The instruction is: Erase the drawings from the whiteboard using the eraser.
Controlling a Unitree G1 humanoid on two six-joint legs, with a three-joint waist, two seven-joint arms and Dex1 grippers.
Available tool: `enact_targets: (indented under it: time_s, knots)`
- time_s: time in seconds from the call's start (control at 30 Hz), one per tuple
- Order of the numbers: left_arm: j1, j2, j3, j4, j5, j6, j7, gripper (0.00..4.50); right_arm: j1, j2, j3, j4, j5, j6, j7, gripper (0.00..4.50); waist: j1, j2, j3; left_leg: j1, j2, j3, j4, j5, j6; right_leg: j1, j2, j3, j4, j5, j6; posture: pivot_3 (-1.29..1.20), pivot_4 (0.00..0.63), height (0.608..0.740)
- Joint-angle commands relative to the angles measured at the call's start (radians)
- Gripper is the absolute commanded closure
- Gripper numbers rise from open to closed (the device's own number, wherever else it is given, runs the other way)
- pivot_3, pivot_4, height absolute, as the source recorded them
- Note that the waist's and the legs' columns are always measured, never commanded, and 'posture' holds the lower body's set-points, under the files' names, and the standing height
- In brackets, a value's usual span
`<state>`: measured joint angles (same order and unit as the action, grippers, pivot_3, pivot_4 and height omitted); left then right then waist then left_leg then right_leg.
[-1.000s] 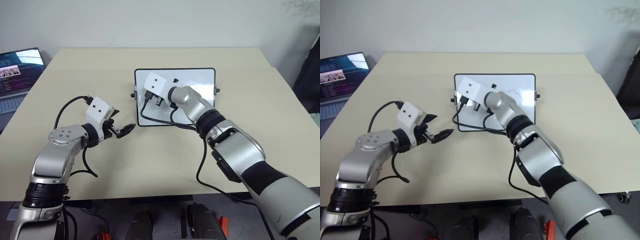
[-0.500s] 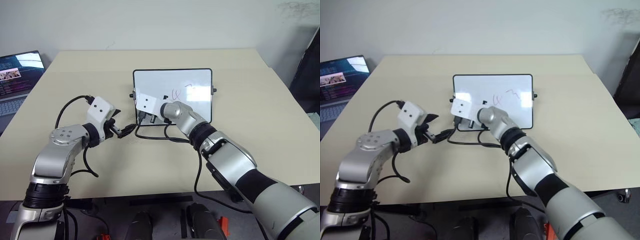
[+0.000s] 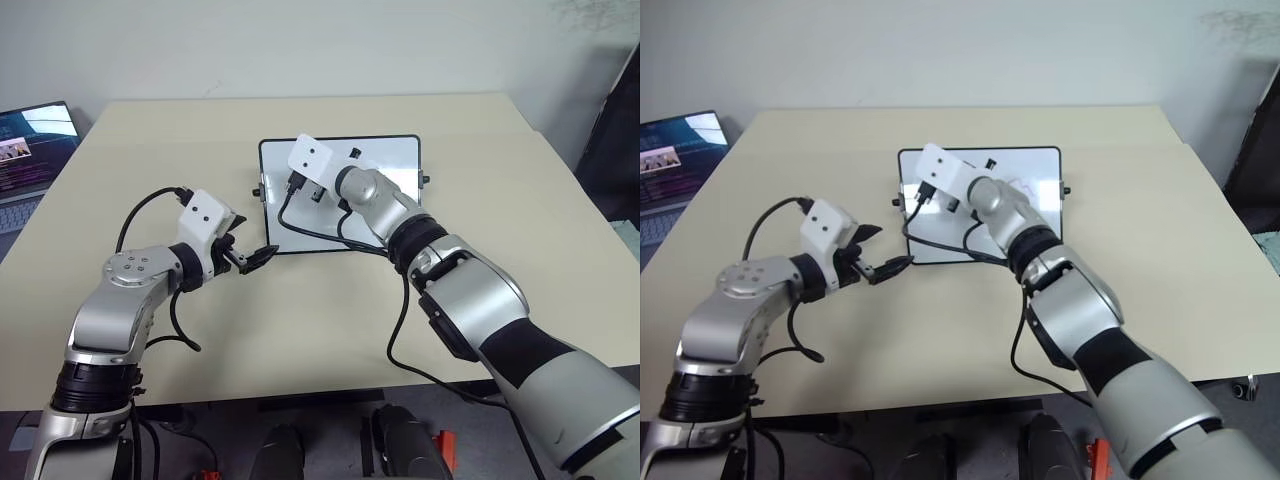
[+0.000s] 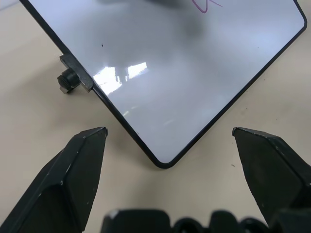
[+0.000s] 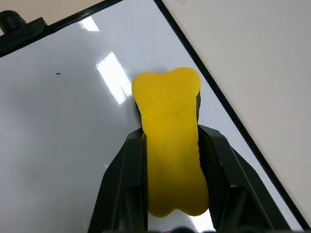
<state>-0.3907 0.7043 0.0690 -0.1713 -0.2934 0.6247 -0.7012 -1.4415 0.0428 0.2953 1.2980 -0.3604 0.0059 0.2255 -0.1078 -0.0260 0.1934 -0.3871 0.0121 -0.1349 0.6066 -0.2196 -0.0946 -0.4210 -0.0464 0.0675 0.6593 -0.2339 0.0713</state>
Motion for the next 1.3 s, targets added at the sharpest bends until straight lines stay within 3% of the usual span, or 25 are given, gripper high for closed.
enact_targets:
  time_s: [0.03, 0.2, 0.43, 0.7, 1.3]
  knots:
    - [-0.016, 0.003, 0.008, -0.027, -0.009, -0.004, -0.006, 0.0, -0.021, -0.056, -0.049, -0.083, 0.05, -0.015, 0.079, 3.39, -0.002, 0.0, 0.0, 0.0, 0.0, 0.0, 0.0, 0.0, 0.0, 0.0, 0.0, 0.0, 0.0, 0.0, 0.0, 0.0, 0.15, 0.74]
    - [-0.042, -0.008, -0.014, -0.008, -0.012, -0.012, -0.029, 0.0, 0.08, -0.227, -0.067, -0.283, 0.071, 0.036, 0.217, 3.39, 0.014, 0.0, 0.0, -0.003, 0.0, -0.001, 0.001, 0.0, 0.0, 0.0, 0.0, -0.002, -0.001, 0.0, 0.0, 0.0, 0.15, 0.74]
    - [-0.094, -0.038, -0.054, 0.039, 0.001, -0.034, -0.051, 0.0, 0.236, -0.335, -0.04, -0.481, 0.051, 0.132, 0.289, 3.39, 0.006, 0.0, 0.0, -0.003, 0.0, 0.0, 0.001, 0.0, 0.0, -0.001, 0.0, 0.0, -0.001, 0.0, 0.0, 0.0, 0.15, 0.74]
    - [-0.105, -0.043, -0.066, 0.056, 0.003, -0.044, -0.072, 0.0, 0.306, -0.321, -0.009, -0.643, 0.047, 0.224, 0.332, 3.39, -0.002, 0.0, 0.0, -0.001, 0.0, 0.001, 0.002, 0.0, 0.0, 0.0, 0.0, 0.0, 0.001, 0.0, 0.0, 0.0, 0.15, 0.74]
    - [-0.095, -0.032, -0.07, 0.055, 0.006, -0.04, -0.09, 0.0, 0.294, -0.249, 0.028, -0.594, 0.028, 0.222, 0.304, 3.39, -0.001, 0.0, 0.0, -0.001, 0.0, 0.0, 0.002, 0.0, 0.0, 0.0, 0.0, 0.0, 0.001, 0.0, 0.0, 0.0, 0.15, 0.74]
